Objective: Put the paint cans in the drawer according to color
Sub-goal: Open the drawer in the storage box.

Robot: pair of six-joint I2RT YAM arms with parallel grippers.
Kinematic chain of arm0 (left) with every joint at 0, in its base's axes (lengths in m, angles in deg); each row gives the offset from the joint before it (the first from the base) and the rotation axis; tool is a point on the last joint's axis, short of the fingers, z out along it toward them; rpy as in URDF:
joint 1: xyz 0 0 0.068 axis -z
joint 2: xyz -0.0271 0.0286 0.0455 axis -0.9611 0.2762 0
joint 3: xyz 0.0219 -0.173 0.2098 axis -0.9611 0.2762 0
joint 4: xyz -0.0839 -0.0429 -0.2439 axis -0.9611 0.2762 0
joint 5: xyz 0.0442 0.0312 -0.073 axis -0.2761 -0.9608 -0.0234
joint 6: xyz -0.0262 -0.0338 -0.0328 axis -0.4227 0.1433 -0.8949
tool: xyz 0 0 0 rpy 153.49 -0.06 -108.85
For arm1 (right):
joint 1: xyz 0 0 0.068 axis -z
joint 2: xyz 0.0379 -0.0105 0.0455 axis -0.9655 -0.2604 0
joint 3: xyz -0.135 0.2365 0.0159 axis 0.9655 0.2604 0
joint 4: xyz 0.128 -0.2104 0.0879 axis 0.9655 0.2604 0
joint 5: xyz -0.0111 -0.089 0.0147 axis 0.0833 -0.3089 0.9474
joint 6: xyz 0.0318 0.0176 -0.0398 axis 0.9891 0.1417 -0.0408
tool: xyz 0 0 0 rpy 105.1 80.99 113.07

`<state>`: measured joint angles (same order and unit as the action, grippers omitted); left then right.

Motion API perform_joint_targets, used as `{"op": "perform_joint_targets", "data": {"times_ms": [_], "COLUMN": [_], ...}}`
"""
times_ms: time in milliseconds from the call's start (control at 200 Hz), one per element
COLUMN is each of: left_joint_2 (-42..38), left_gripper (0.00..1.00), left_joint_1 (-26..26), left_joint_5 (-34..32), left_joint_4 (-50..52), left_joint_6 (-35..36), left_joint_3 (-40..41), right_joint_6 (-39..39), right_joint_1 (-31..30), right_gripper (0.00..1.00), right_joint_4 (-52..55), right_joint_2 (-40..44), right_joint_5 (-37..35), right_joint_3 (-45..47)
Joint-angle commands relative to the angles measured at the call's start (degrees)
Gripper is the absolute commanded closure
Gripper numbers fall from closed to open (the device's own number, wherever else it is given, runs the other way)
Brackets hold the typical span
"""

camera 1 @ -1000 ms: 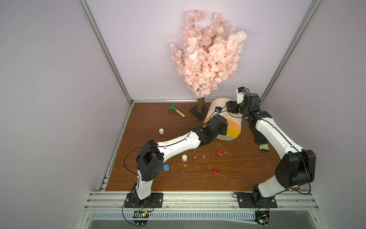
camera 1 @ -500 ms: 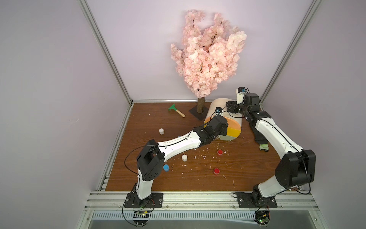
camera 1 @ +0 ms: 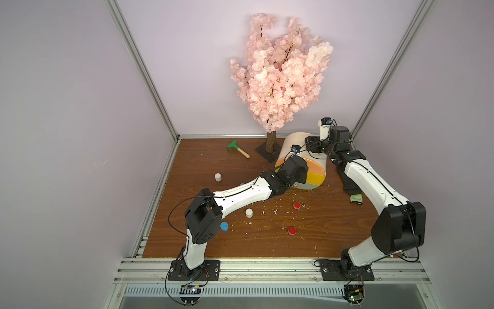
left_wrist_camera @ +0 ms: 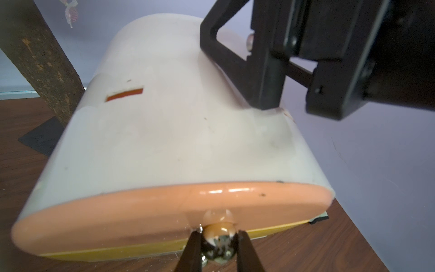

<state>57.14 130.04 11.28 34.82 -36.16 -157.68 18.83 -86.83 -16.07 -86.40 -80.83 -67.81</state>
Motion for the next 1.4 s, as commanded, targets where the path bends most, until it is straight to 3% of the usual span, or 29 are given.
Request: {"op": "perform_joint_targets", "data": {"times_ms": [0, 686, 1141, 1396], "left_joint_2": [-1.89, -14.88, -22.12, -28.72], "left_gripper": [0.83, 0.80, 0.43, 0.24], "left_joint_1": [-0.17, -0.01, -0.56, -8.62], "left_joint_5": [-0.01, 7.66, 6.87, 8.19], "left_joint_4": [0.01, -1.40, -0.16, 5.48], "left_joint_6": [-1.16, -6.80, -2.77, 0.57], "left_joint_3": [1.80, 18.23, 18.72, 20.55], "right_joint_6": [1.17, 1.88, 2.51, 3.99], "right_joint_1": [-0.50, -0.59, -0.95, -5.08], "right_gripper": [0.22, 0.22, 0.22, 0.23], "right_joint_4": [5.53, 5.02, 11.40, 20.36], "right_joint_2": [-1.38, -2.53, 1.94, 7.74], "right_joint_5": [1.31, 1.50, 2.44, 4.41], "right_joint_3": [2.77, 2.92, -2.51, -5.50]}}
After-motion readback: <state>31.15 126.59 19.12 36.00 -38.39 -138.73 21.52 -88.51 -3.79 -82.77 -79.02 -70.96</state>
